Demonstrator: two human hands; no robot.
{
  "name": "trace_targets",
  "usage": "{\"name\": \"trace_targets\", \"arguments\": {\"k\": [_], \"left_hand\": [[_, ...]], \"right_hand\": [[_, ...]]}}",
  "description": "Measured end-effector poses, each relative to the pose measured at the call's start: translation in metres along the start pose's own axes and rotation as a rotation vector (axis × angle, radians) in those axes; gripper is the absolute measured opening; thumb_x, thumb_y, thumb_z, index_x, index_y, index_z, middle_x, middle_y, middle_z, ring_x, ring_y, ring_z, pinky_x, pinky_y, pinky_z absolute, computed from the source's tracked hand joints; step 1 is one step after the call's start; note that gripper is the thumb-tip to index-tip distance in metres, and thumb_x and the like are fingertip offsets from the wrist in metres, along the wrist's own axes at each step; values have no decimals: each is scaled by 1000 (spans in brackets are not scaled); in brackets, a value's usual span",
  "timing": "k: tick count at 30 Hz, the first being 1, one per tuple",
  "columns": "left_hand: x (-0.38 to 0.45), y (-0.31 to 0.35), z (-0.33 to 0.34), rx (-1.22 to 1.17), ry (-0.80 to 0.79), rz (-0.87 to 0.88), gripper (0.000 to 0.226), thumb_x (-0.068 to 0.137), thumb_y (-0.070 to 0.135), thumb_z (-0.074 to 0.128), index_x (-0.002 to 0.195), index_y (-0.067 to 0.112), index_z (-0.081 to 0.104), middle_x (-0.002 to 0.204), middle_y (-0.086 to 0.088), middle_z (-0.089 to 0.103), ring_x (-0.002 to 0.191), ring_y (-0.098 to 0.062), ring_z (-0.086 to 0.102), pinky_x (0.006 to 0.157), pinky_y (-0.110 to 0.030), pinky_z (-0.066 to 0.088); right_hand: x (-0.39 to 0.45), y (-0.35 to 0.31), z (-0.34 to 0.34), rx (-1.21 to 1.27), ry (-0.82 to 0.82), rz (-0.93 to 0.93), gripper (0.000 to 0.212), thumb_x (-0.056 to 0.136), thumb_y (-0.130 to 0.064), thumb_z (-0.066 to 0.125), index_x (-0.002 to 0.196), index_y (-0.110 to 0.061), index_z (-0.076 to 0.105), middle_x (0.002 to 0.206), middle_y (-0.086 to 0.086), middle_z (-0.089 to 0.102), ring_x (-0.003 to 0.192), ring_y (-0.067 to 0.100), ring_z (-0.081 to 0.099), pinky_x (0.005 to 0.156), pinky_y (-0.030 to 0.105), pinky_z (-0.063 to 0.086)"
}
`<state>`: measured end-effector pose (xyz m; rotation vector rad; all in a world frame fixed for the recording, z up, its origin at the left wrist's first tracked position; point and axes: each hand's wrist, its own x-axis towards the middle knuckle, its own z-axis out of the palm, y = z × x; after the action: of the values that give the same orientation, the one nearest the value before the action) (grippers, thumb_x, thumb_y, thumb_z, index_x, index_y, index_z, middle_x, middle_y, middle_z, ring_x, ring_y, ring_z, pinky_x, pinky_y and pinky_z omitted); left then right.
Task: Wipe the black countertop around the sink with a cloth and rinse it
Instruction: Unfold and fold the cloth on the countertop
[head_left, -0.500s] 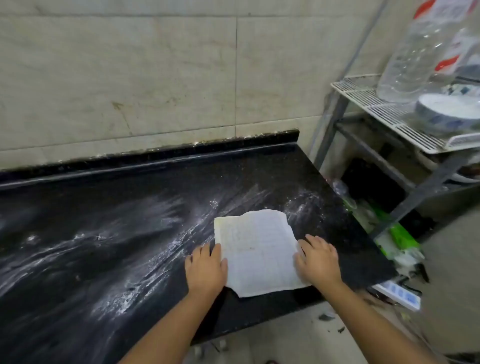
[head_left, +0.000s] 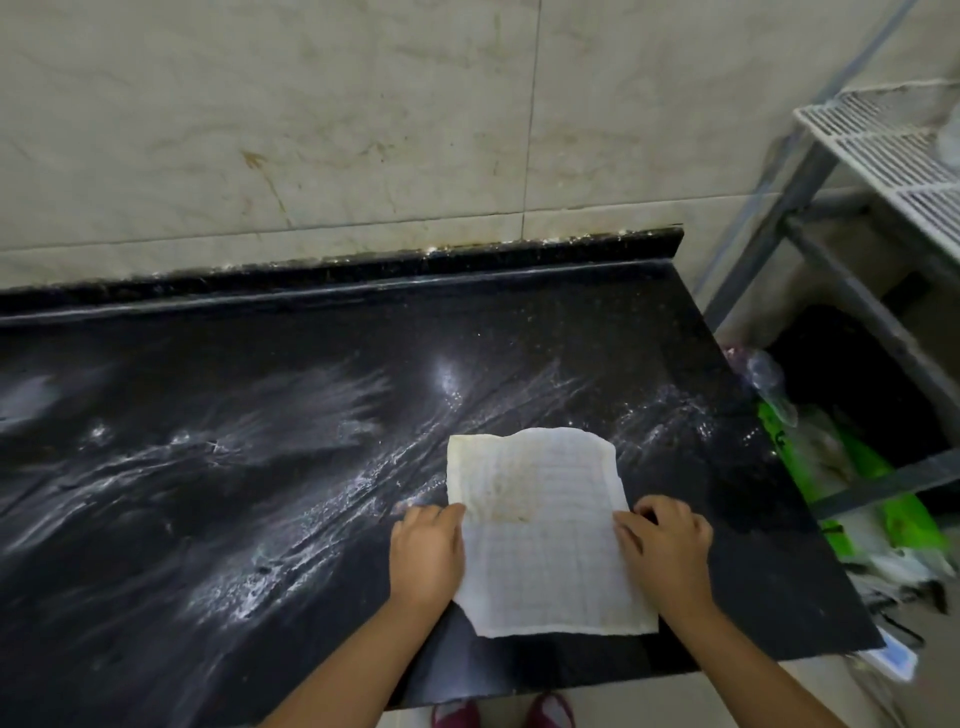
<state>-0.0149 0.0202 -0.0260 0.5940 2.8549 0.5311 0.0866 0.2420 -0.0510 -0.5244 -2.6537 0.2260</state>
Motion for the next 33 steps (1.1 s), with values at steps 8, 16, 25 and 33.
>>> {"name": "trace_targets", "arguments": {"k": [8,16,25,33], "left_hand": [[0,1,-18,-350,55,-94,26,88,-3,50,109,2,65,94,-8,57,93,-27,56,75,-20,35],[5,6,-46,-511,-58,-36,29,77,2,68,105,9,67,81,10,46,73,-1,47,67,1,35],[34,17,-83,-249,573,321,18,77,18,58,76,5,71,77,3,53,76,-10,45,69,-15,35],[-27,-30,-17,-22,284,699,28,97,25,34,79,16,54,72,-1,60,71,-15,48,65,-23,36]], "right_hand": [[0,6,-5,116,89,-27,33,75,-24,43,64,-9,69,74,7,64,81,13,41,75,29,27],[28,14,-34,296,108,-80,35,81,-20,42,75,3,67,84,17,64,86,17,43,77,25,34],[72,-3,-66,328,332,-83,33,82,-17,43,72,5,65,85,21,62,88,20,45,87,20,32],[-36,25,-18,228,176,-176,64,100,-36,27,68,1,69,87,15,62,86,23,48,74,39,45]]}}
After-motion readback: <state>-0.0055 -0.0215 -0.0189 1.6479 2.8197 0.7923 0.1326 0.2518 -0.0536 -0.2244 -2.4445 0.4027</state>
